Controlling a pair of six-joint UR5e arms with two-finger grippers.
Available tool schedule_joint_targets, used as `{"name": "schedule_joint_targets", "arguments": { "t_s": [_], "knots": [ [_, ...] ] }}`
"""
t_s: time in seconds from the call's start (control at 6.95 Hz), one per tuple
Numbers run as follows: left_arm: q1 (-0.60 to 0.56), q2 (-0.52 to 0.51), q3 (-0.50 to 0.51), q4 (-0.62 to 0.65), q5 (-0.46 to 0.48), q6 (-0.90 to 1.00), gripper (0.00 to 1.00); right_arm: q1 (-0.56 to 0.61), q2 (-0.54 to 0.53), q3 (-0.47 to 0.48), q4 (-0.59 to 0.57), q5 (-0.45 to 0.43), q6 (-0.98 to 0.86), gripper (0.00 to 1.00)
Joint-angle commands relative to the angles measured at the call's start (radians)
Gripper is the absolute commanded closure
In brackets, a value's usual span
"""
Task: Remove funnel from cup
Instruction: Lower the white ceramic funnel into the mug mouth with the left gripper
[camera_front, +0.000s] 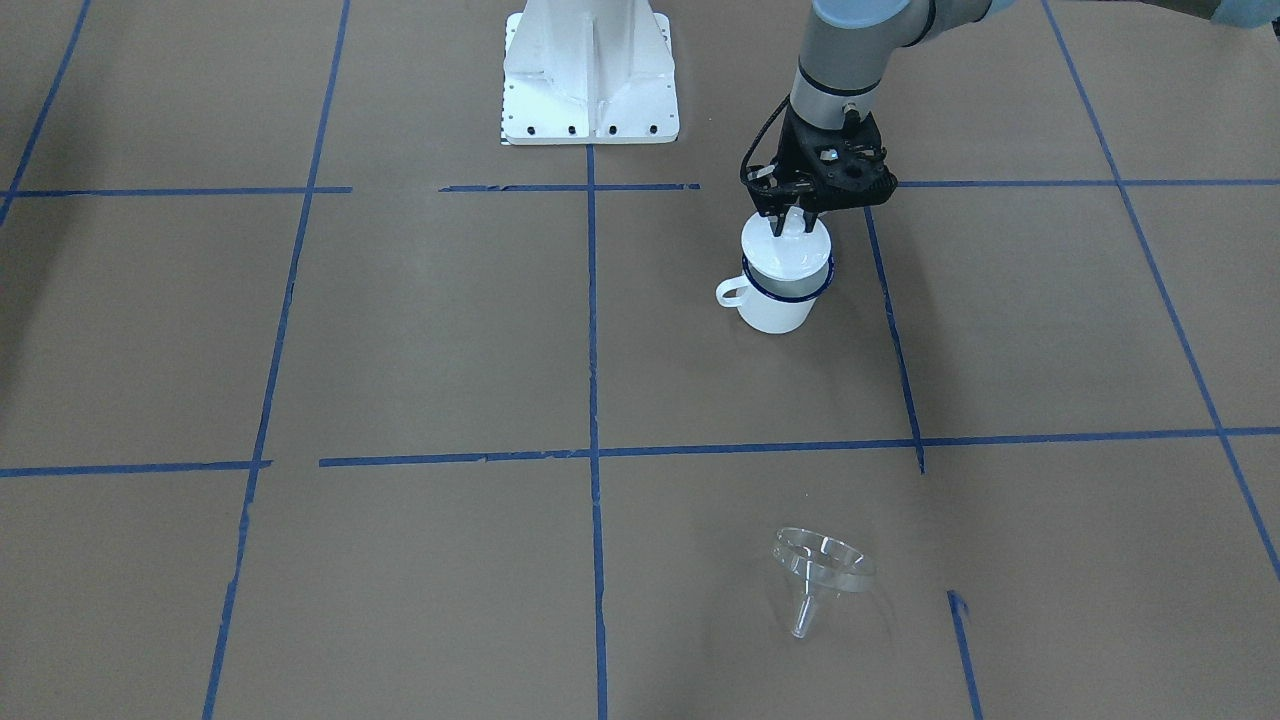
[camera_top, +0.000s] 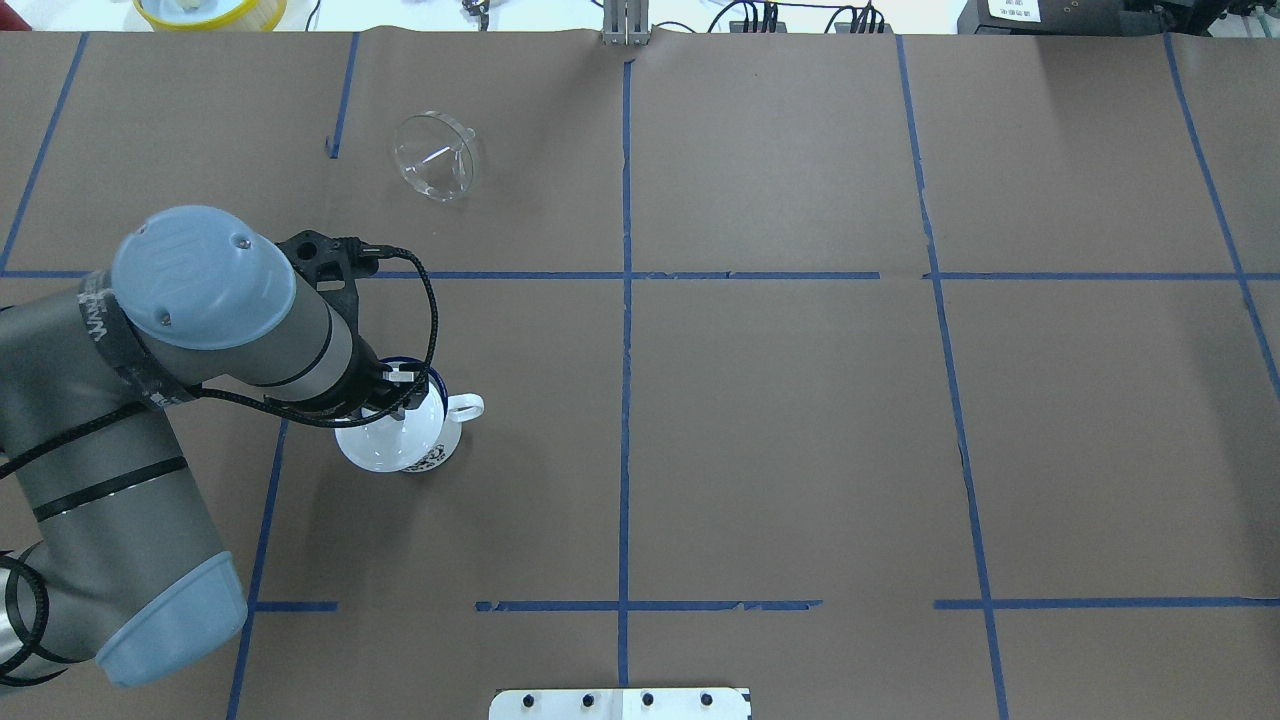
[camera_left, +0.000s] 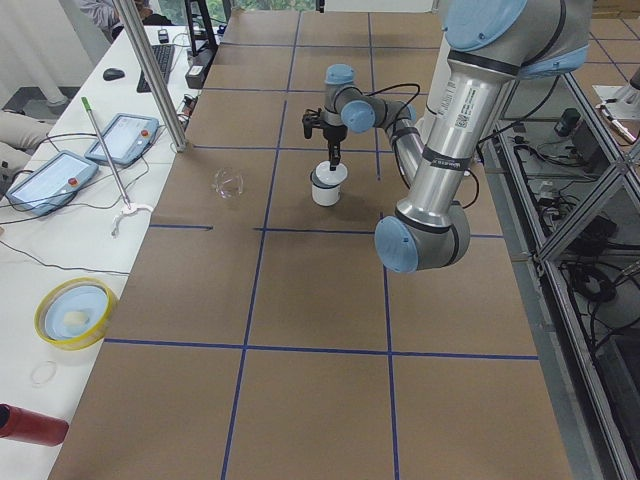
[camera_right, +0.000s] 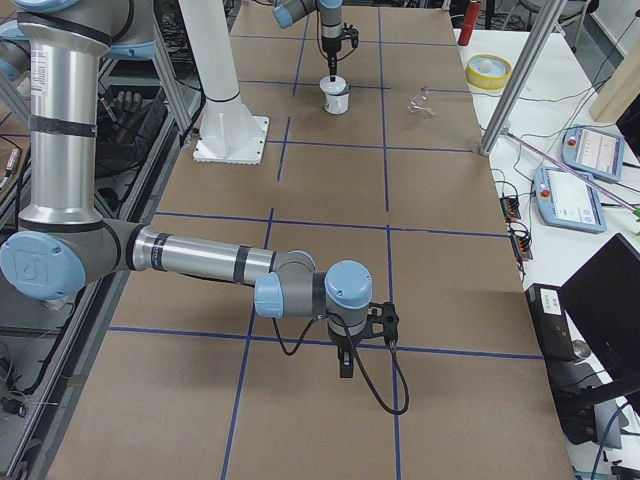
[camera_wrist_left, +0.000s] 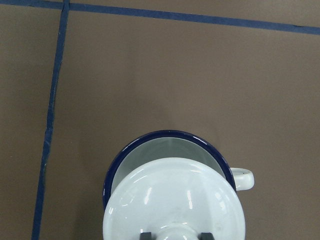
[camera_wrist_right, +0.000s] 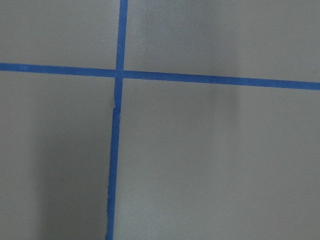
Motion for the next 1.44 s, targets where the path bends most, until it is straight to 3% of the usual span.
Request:
{"name": "schedule_joint_targets", "arguments": {
  "t_s": [0.0, 0.58, 1.29],
  "knots": [
    [0.0, -0.001, 0.004, -0.009, 0.0, 0.002, 1.0, 0.0, 0.0, 0.0, 0.0, 0.0, 0.0, 0.0],
    [-0.067, -0.003, 0.005, -0.014, -0.009, 0.05, 1.0, 0.0, 0.0, 0.0, 0.0, 0.0, 0.0, 0.0],
    [-0.067, -0.004, 0.042, -0.032, -0.011, 0.08, 1.0, 0.0, 0.0, 0.0, 0.0, 0.0, 0.0, 0.0]
  ]
}}
